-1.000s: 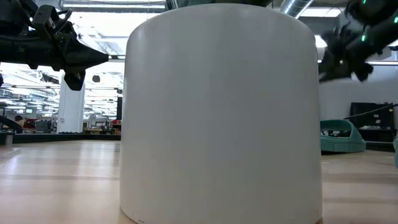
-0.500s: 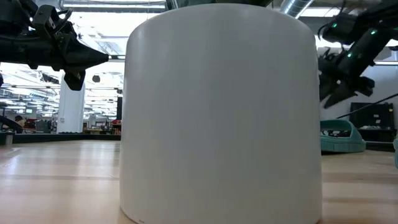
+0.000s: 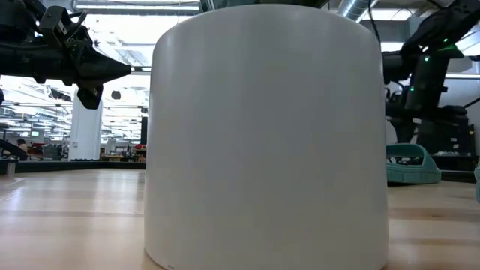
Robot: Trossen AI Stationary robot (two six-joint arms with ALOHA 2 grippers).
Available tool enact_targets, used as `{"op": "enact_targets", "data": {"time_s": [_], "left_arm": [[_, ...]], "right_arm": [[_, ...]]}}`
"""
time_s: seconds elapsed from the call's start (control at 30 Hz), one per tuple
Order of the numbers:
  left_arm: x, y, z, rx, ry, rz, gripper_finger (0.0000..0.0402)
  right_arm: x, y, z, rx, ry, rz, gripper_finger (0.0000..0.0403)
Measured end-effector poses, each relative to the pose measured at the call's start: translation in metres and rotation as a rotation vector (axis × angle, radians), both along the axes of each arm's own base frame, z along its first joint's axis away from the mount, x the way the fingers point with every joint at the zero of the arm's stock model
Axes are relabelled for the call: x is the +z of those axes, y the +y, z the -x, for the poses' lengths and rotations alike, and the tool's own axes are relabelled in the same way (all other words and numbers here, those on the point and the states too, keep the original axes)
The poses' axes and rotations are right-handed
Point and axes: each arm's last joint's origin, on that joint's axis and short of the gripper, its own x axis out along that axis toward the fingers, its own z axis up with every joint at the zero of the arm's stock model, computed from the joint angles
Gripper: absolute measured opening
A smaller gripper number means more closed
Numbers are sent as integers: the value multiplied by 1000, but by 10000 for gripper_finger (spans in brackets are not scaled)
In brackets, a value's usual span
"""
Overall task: Pick and place slides into the shelf
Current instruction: Put the top green slipper on the shelf
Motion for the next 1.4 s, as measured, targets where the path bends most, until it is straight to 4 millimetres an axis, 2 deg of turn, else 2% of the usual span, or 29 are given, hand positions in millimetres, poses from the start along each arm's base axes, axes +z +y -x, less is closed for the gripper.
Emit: {"op": "enact_targets", "data": {"time_s": [0.47,0.77,1.0,1.2,1.4], "left_arm": [[0,0,0,-1,0,0,0],[0,0,0,-1,0,0,0],[0,0,0,-1,0,0,0],[0,0,0,-1,0,0,0],[0,0,0,-1,0,0,0]], "right_arm": [[-18,2,-8,-20,122,-150,182],[-32,-2,-9,-40,241,-175,194],[-39,-5,-14,-13,247,-199,190],[-44,-5,-18,-1,269,-216,162],[-45,-6,-17,0,294,-207,76]]}}
